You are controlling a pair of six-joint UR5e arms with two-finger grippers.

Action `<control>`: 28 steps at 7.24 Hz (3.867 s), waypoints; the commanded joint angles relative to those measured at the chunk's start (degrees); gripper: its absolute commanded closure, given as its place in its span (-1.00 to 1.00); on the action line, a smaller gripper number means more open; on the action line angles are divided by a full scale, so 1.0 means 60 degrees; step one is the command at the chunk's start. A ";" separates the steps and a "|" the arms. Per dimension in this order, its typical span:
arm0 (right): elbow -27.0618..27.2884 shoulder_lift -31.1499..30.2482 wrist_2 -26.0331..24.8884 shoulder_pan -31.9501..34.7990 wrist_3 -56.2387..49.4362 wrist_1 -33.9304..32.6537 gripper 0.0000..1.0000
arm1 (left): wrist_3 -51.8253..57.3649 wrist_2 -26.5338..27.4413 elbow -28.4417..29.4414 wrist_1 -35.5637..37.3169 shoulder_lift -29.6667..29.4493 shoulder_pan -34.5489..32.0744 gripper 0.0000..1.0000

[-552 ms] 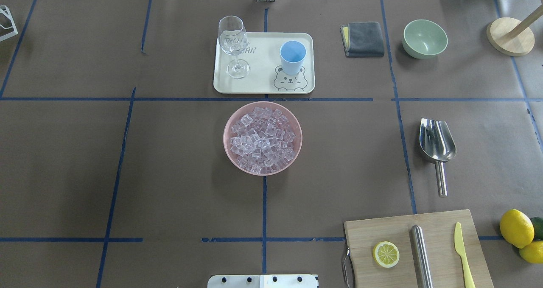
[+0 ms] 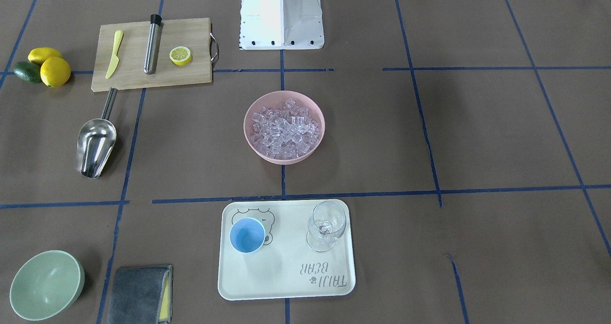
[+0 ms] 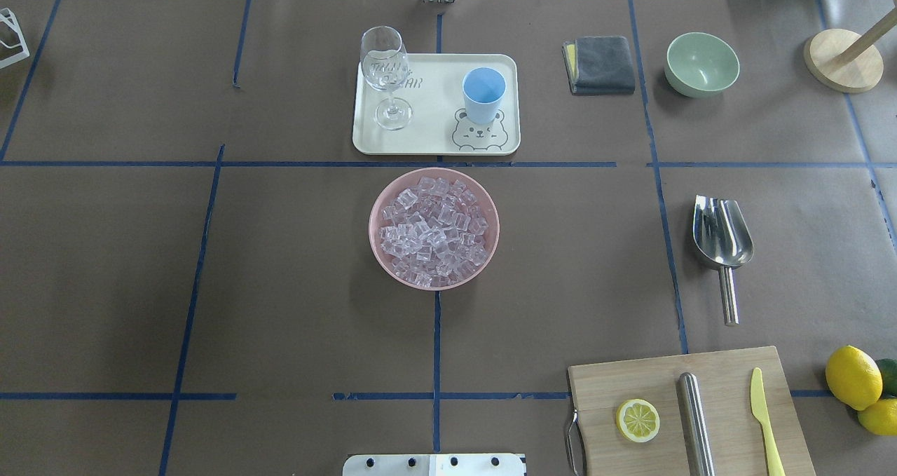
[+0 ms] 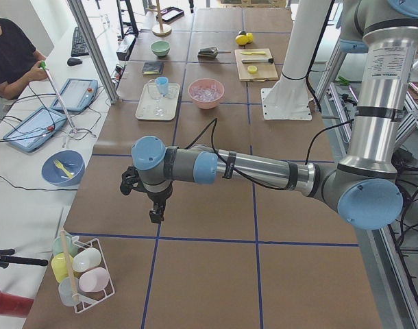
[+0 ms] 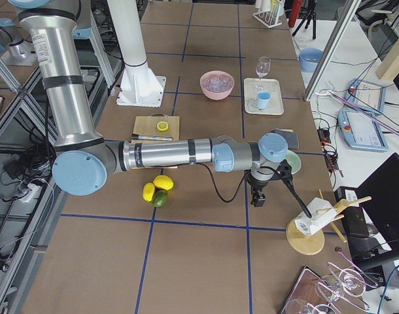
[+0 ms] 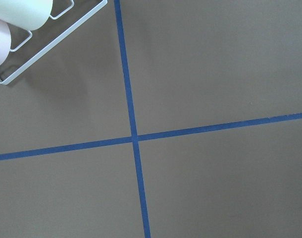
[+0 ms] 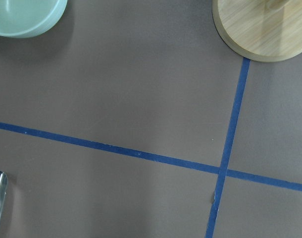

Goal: Put ice in cup with scoop

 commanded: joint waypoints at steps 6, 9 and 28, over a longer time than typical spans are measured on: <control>0.1489 -0.1875 0.0760 -0.1440 0.3555 0.3649 -1.00 | -0.0032 -0.0154 -0.0832 -0.1954 -0.0026 0.2744 -1.00; 0.3129 -0.3031 0.0599 -0.2933 0.7180 0.4800 -1.00 | -0.0076 -0.0140 -0.0776 -0.5966 -0.0026 0.4271 -1.00; 0.5988 -0.5350 -0.5621 -0.8617 1.0343 0.7555 1.00 | -0.0047 0.0691 0.0278 -0.9332 -0.1884 0.7173 -1.00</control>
